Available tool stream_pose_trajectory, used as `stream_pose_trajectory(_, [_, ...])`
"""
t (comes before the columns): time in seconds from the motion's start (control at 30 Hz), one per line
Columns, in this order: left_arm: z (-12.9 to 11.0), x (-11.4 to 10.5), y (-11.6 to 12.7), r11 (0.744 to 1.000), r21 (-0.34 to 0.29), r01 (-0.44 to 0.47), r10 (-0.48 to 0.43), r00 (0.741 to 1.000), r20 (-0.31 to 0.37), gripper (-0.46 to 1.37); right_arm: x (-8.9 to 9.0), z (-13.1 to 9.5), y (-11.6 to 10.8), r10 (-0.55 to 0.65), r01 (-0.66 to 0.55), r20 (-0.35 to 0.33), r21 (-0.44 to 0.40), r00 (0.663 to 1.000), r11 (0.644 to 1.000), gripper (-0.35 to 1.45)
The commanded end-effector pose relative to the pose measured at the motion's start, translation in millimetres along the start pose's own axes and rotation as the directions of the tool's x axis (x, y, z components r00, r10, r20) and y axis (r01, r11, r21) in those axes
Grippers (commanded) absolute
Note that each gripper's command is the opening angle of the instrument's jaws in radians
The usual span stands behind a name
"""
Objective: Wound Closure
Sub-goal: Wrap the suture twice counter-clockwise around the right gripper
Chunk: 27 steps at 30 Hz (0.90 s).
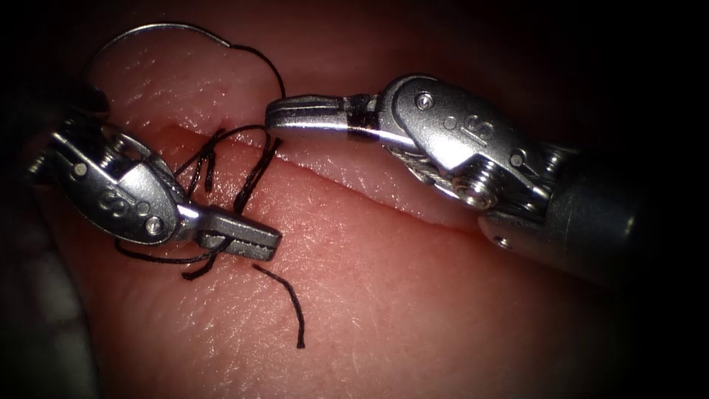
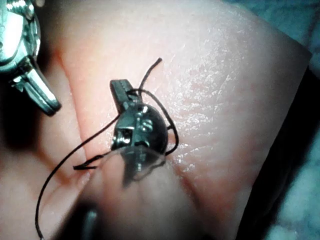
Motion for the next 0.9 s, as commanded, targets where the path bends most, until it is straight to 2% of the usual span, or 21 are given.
stream_pose_trajectory(0.03, [0.0,0.0,0.0,1.000,0.003,-0.002,0.002,1.000,0.000,-0.35,0.2,0.0,0.1,0.000,0.000,0.000,-0.005,1.000,1.000,-0.35])
stream_pose_trajectory(0.27, [0.0,-0.2,-0.4,1.000,0.018,-0.005,0.005,1.000,0.000,-0.35,0.9,-0.5,0.5,0.007,-0.007,-0.007,-0.003,1.000,1.000,-0.35])
stream_pose_trajectory(0.43, [-0.2,-0.9,-1.7,0.998,0.061,-0.013,0.012,1.000,0.004,-0.35,1.7,-2.0,0.6,0.003,-0.003,-0.015,0.004,1.000,1.000,-0.35])
stream_pose_trajectory(0.67, [-1.4,-2.2,-5.5,0.993,0.117,-0.033,0.032,0.999,0.011,-0.35,2.0,-4.2,0.0,0.005,-0.005,-0.018,0.024,1.000,1.000,-0.35])
stream_pose_trajectory(0.9, [-2.8,-2.9,-9.3,0.984,0.176,-0.042,0.044,0.999,-0.005,-0.35,1.1,-4.4,-1.0,-0.011,0.012,-0.017,0.033,1.000,0.999,-0.35])
